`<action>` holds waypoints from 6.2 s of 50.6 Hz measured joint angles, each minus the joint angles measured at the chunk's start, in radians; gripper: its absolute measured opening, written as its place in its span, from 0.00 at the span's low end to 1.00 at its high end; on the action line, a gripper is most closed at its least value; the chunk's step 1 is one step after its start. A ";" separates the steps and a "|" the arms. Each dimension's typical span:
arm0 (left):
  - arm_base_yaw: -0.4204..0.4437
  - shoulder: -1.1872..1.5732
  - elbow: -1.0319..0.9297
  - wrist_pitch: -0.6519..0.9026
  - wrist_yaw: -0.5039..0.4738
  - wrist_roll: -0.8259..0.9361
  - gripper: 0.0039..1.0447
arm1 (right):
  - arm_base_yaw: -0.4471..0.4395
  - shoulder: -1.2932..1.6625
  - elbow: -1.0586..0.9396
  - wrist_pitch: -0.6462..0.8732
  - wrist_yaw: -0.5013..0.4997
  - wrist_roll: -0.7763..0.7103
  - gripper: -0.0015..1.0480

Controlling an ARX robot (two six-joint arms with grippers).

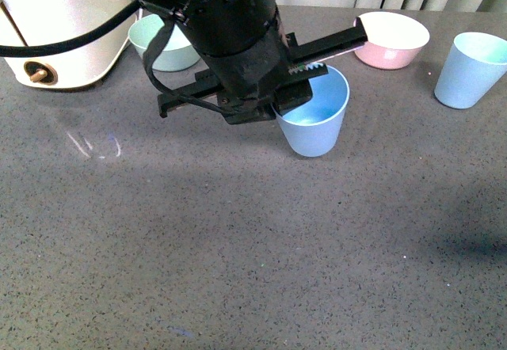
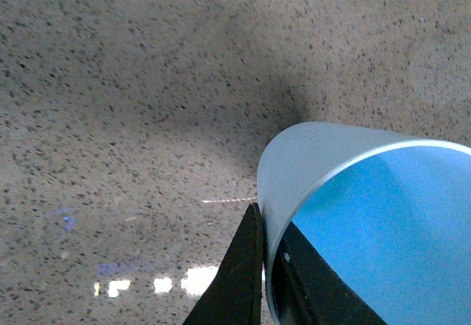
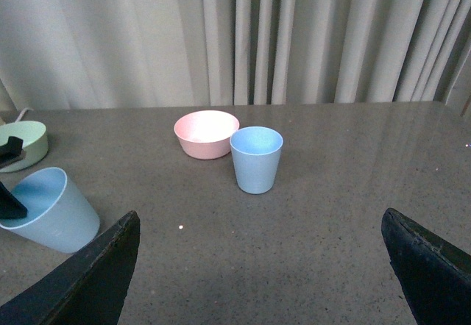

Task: Stack blue cups with both arms

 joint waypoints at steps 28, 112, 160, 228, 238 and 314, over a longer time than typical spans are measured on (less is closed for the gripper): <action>-0.036 0.064 0.045 -0.026 -0.045 0.002 0.29 | 0.000 0.000 0.000 0.000 0.000 0.000 0.91; 0.513 -1.244 -1.293 1.001 -0.084 0.743 0.01 | 0.000 0.000 0.000 0.000 0.000 0.000 0.91; 0.599 -1.773 -1.338 0.535 0.000 0.743 0.01 | 0.000 0.000 0.000 0.000 0.000 0.000 0.91; 0.599 -2.057 -1.337 0.242 0.000 0.743 0.76 | -0.199 0.980 0.426 0.245 -0.230 -0.104 0.91; 0.599 -2.057 -1.338 0.242 0.000 0.745 0.91 | -0.138 1.385 0.672 0.264 -0.187 -0.323 0.91; 0.599 -2.057 -1.337 0.242 -0.001 0.745 0.92 | -0.015 2.012 1.124 0.146 -0.059 -0.538 0.02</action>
